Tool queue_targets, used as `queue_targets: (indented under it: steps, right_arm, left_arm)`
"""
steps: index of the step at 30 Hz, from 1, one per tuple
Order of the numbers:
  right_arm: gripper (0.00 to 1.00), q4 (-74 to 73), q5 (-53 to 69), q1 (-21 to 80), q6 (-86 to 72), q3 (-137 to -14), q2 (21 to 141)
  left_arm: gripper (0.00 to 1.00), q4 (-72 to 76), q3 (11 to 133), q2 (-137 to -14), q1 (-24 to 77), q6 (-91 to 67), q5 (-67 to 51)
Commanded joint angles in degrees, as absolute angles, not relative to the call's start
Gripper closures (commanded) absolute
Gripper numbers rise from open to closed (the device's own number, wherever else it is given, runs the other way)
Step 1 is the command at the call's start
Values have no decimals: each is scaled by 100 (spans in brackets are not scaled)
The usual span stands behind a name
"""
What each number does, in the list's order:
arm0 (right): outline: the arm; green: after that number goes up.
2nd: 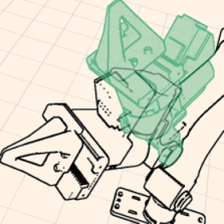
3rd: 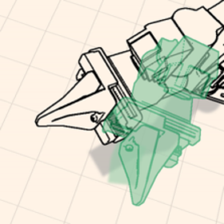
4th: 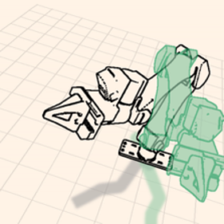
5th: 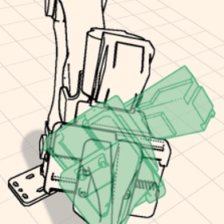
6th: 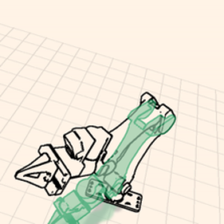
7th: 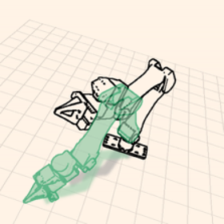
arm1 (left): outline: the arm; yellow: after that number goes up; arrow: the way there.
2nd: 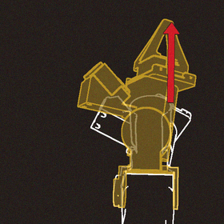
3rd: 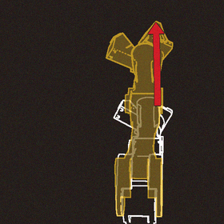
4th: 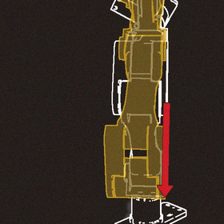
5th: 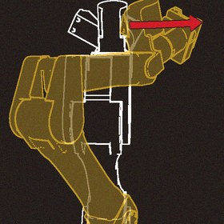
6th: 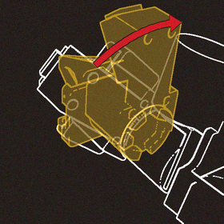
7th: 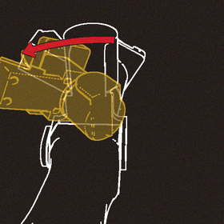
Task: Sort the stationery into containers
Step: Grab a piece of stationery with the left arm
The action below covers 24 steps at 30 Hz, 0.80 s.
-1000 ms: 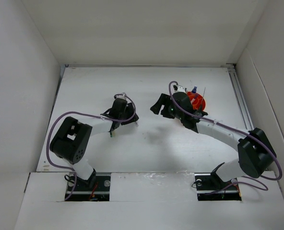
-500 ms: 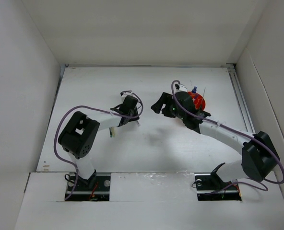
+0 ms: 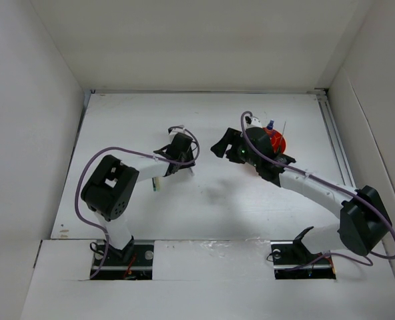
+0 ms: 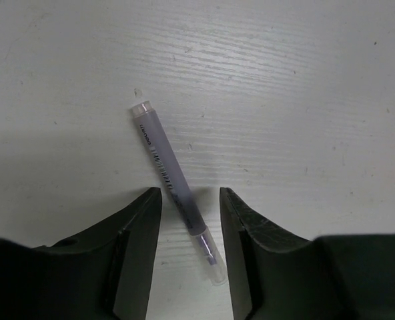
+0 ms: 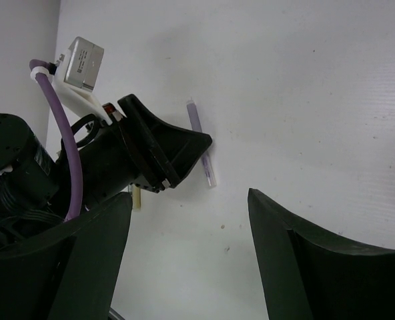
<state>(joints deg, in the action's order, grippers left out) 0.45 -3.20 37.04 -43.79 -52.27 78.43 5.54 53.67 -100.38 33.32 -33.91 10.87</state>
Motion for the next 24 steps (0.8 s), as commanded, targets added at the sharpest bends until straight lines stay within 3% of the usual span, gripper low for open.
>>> queue_targets:
  steps: [1,3,10,16,24]
  right_arm:
    - [24,167,-387,3656,-4464,-5203,7682]
    - [23,167,-457,3604,-4465,-5203,7682]
    - [19,114,-457,3604,-4465,-5203,7795]
    - [16,114,-334,3551,-4465,-5256,7910]
    - [15,114,-272,3551,-4465,-5308,8068]
  left_arm:
    - [64,-106,5045,-10038,3313,-3340,1072]
    - [78,-105,4993,-9976,3313,-3340,1011]
    - [93,132,4843,-9458,3313,-3340,748]
    - [100,439,4711,-9141,3313,-3287,274]
    - [100,967,4562,-8974,3313,-3173,-491]
